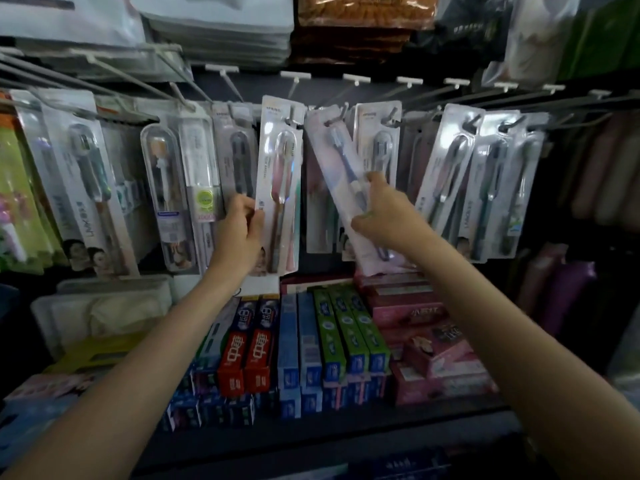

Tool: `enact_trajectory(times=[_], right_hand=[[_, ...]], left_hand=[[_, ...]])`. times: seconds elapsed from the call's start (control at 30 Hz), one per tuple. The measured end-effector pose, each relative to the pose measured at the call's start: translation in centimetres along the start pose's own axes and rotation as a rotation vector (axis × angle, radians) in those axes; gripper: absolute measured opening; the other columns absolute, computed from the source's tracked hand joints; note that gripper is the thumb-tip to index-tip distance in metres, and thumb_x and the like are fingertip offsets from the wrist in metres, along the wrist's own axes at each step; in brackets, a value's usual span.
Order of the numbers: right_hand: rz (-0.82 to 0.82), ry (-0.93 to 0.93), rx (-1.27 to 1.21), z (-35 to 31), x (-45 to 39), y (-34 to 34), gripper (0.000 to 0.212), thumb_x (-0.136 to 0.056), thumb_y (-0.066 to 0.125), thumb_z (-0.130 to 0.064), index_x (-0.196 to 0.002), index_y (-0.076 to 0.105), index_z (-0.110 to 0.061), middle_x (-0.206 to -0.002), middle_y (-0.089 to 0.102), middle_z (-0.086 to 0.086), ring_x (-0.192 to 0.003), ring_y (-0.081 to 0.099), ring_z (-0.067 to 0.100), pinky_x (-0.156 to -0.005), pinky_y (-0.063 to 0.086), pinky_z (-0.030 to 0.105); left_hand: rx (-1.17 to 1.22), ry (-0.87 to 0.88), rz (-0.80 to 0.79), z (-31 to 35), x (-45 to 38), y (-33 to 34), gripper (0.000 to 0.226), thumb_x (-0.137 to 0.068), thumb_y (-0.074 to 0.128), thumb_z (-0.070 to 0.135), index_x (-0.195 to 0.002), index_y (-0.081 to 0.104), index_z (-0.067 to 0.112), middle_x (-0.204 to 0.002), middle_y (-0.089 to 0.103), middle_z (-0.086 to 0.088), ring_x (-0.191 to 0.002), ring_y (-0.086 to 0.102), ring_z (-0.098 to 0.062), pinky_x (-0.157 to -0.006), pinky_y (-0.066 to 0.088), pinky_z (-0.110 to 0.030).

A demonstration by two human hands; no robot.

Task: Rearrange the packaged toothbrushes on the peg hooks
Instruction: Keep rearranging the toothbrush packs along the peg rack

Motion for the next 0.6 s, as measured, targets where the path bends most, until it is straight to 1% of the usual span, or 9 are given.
enact_trajectory(times=[0.07, 0.17, 0.23, 0.27, 0.33, 0.37, 0.43, 0.5, 0.6], right_hand=[[-0.047, -0.018, 0.151, -0.1, -0.2, -1.5, 0.062, -0.083, 0.06, -0.013, -0.135, 0.027, -0.008, -0.112, 0.054, 0.015, -0.091, 0.053, 0.029, -0.074, 0.043, 0.034], [-0.066, -0.036, 0.248, 0.7, 0.0, -2.8, 0.06, -0.081, 0.059, -0.01, -0.134, 0.031, -0.011, -0.108, 0.056, 0.013, -0.081, 0.054, 0.027, -0.068, 0.045, 0.033], [-0.096, -0.054, 0.272, 1.9, 0.6, -2.8, 0.052, -0.081, 0.056, -0.007, -0.13, 0.037, -0.01, -0.107, 0.056, 0.011, -0.075, 0.052, 0.023, -0.062, 0.042, 0.03], [-0.099, -0.049, 0.237, 2.8, 1.1, -2.8, 0.047, -0.082, 0.055, -0.007, -0.126, 0.04, -0.01, -0.107, 0.056, 0.011, -0.078, 0.051, 0.022, -0.063, 0.04, 0.029], [-0.089, -0.021, 0.125, 5.1, 2.1, -2.6, 0.039, -0.083, 0.056, -0.006, -0.12, 0.046, -0.011, -0.106, 0.055, 0.009, -0.089, 0.051, 0.023, -0.071, 0.041, 0.03], [-0.079, -0.01, 0.069, 6.4, 2.6, -2.5, 0.035, -0.083, 0.058, -0.006, -0.115, 0.049, -0.013, -0.104, 0.055, 0.008, -0.092, 0.052, 0.023, -0.074, 0.042, 0.031], [-0.048, 0.003, -0.103, 9.0, 3.9, -2.5, 0.028, -0.08, 0.062, -0.004, -0.1, 0.053, -0.021, -0.094, 0.057, 0.007, -0.087, 0.053, 0.022, -0.072, 0.041, 0.032], [0.038, 0.059, -0.363, 11.4, 5.2, -3.0, 0.031, -0.075, 0.064, -0.002, -0.09, 0.054, -0.027, -0.082, 0.055, 0.014, -0.076, 0.051, 0.019, -0.068, 0.039, 0.032], [0.255, 0.23, -0.676, 15.3, 7.0, -4.2, 0.037, -0.079, 0.055, 0.012, -0.085, 0.056, -0.025, -0.073, 0.054, 0.004, -0.058, 0.053, 0.008, -0.057, 0.041, 0.024]], left_hand=[[0.004, -0.006, 0.011, 0.0, 0.1, 0.3, 0.009, -0.097, 0.041, 0.009, -0.104, 0.043, 0.004, -0.075, 0.044, 0.01, -0.065, 0.042, 0.001, -0.056, 0.036, -0.002], [-0.017, -0.016, 0.027, 0.0, 0.2, 0.4, 0.013, -0.097, 0.041, 0.01, -0.106, 0.044, 0.001, -0.076, 0.044, 0.011, -0.066, 0.045, -0.005, -0.057, 0.036, -0.001], [-0.039, -0.02, 0.057, 0.0, 0.3, 0.3, 0.014, -0.096, 0.042, 0.009, -0.106, 0.045, 0.0, -0.078, 0.049, 0.005, -0.067, 0.047, -0.01, -0.057, 0.037, -0.004], [-0.056, -0.028, 0.083, 0.1, 0.5, 0.1, 0.016, -0.096, 0.043, 0.008, -0.109, 0.045, -0.001, -0.085, 0.053, -0.001, -0.072, 0.05, -0.014, -0.062, 0.039, -0.008], [-0.134, -0.005, 0.168, 0.3, 1.0, 0.0, 0.028, -0.092, 0.048, 0.006, -0.118, 0.041, 0.0, -0.109, 0.052, -0.013, -0.094, 0.053, -0.023, -0.082, 0.048, -0.029], [-0.221, 0.031, 0.206, 0.6, 1.2, 0.2, 0.039, -0.089, 0.05, 0.005, -0.125, 0.038, 0.001, -0.122, 0.046, -0.017, -0.108, 0.05, -0.026, -0.094, 0.045, -0.037], [-0.396, 0.109, 0.233, 1.8, 1.5, 0.9, 0.058, -0.085, 0.053, 0.006, -0.138, 0.029, 0.002, -0.141, 0.032, -0.019, -0.13, 0.033, -0.032, -0.11, 0.028, -0.043], [-0.437, 0.193, 0.253, 3.7, 1.6, 1.9, 0.062, -0.084, 0.055, 0.006, -0.14, 0.027, 0.004, -0.145, 0.028, -0.02, -0.134, 0.027, -0.033, -0.111, 0.024, -0.044], [-0.334, 0.402, 0.208, 7.3, 1.8, 5.2, 0.053, -0.082, 0.052, -0.003, -0.132, 0.038, 0.007, -0.137, 0.036, -0.021, -0.129, 0.031, -0.029, -0.108, 0.031, -0.042]])
Point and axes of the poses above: each hand's wrist, its own x-axis away from the middle knuckle, its own y-axis out of the palm, z = x × y, the point moved 3 cm from there along -x, towards the middle knuckle
